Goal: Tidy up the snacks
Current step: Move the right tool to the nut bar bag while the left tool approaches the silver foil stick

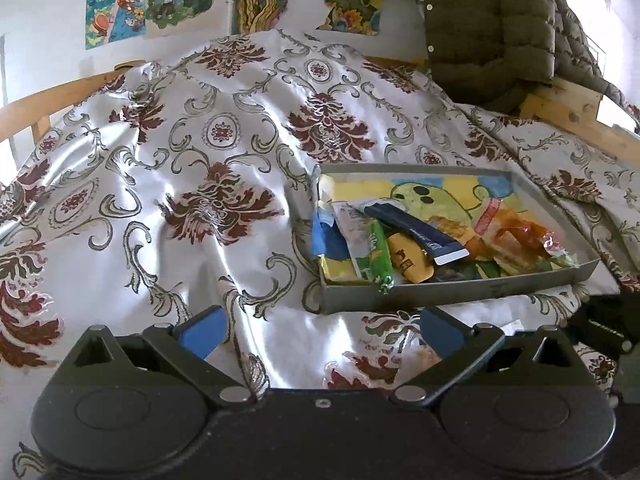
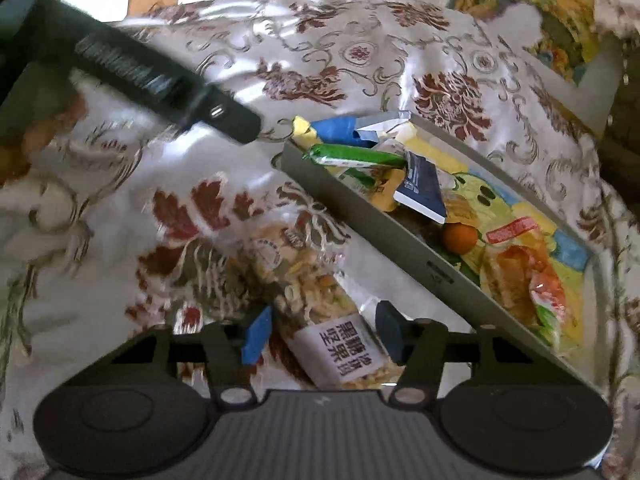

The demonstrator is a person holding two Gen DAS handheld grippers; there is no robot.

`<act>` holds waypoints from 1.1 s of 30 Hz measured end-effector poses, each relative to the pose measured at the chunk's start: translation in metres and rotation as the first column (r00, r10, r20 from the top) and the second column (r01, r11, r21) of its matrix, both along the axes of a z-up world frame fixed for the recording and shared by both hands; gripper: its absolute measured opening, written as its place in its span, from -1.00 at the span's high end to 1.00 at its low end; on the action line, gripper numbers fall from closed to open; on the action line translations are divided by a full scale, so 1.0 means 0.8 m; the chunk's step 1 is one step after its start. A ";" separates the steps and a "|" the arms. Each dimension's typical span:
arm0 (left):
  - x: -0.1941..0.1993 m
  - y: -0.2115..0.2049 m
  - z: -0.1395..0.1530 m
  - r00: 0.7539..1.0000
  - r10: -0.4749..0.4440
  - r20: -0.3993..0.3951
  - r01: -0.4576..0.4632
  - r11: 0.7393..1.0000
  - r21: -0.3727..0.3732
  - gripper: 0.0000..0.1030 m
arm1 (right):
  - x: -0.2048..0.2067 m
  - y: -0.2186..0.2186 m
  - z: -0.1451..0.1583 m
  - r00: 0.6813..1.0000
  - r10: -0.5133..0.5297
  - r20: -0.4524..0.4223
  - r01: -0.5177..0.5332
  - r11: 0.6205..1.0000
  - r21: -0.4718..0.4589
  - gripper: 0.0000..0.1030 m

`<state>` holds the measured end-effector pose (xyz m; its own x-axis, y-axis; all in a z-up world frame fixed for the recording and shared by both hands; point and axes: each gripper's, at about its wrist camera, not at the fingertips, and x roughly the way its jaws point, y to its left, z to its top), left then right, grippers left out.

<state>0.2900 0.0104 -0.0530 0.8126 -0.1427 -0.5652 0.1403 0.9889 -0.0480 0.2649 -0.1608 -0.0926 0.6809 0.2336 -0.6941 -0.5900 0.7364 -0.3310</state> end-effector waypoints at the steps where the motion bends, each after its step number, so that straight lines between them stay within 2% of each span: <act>1: 0.000 0.000 0.000 1.000 -0.004 -0.001 0.004 1.000 -0.003 -0.99 | -0.007 0.002 -0.002 1.000 0.007 0.012 -0.007 1.000 -0.031 -0.04; 5: -0.001 -0.001 0.000 1.000 -0.018 0.000 0.018 1.000 -0.012 -0.99 | -0.026 0.003 -0.006 1.000 0.005 0.031 -0.002 0.994 -0.106 0.09; 9: -0.003 -0.002 0.000 1.000 -0.029 0.003 0.029 1.000 -0.012 -0.99 | -0.028 -0.006 0.002 0.999 -0.049 -0.012 0.048 0.995 -0.086 0.16; 11: -0.003 -0.002 0.000 0.999 -0.043 0.002 0.043 0.999 -0.022 -0.99 | -0.036 -0.013 0.004 0.996 -0.088 -0.021 0.085 0.991 -0.105 0.16; 16: -0.003 -0.009 -0.005 0.987 -0.161 -0.013 0.158 0.982 -0.105 -0.99 | -0.070 -0.046 0.007 0.985 -0.172 -0.024 0.167 0.975 -0.144 0.26; 18: -0.002 -0.023 -0.011 0.975 -0.221 -0.012 0.219 0.971 -0.096 -0.98 | -0.070 -0.058 0.010 0.976 -0.217 -0.023 0.213 0.969 -0.128 0.25; 21: 0.000 -0.050 -0.019 0.948 -0.317 0.012 0.318 0.948 -0.033 -0.98 | -0.058 -0.074 0.016 0.954 -0.297 -0.045 0.293 0.953 -0.072 0.25; 24: 0.006 -0.077 -0.030 0.908 -0.419 0.020 0.419 0.908 0.006 -0.90 | -0.047 -0.085 0.019 0.942 -0.330 -0.064 0.329 0.944 -0.022 0.25; 28: 0.015 -0.105 -0.045 0.854 -0.521 -0.010 0.521 0.854 0.016 -0.72 | -0.038 -0.094 0.020 0.931 -0.355 -0.088 0.358 0.933 0.031 0.25; 30: 0.018 -0.116 -0.050 0.845 -0.535 -0.013 0.535 0.843 0.046 -0.67 | -0.032 -0.099 0.020 0.926 -0.362 -0.107 0.369 0.928 0.054 0.25; 33: 0.027 -0.128 -0.060 0.832 -0.553 -0.036 0.554 0.828 0.091 -0.48 | -0.025 -0.104 0.018 0.919 -0.371 -0.133 0.383 0.920 0.078 0.24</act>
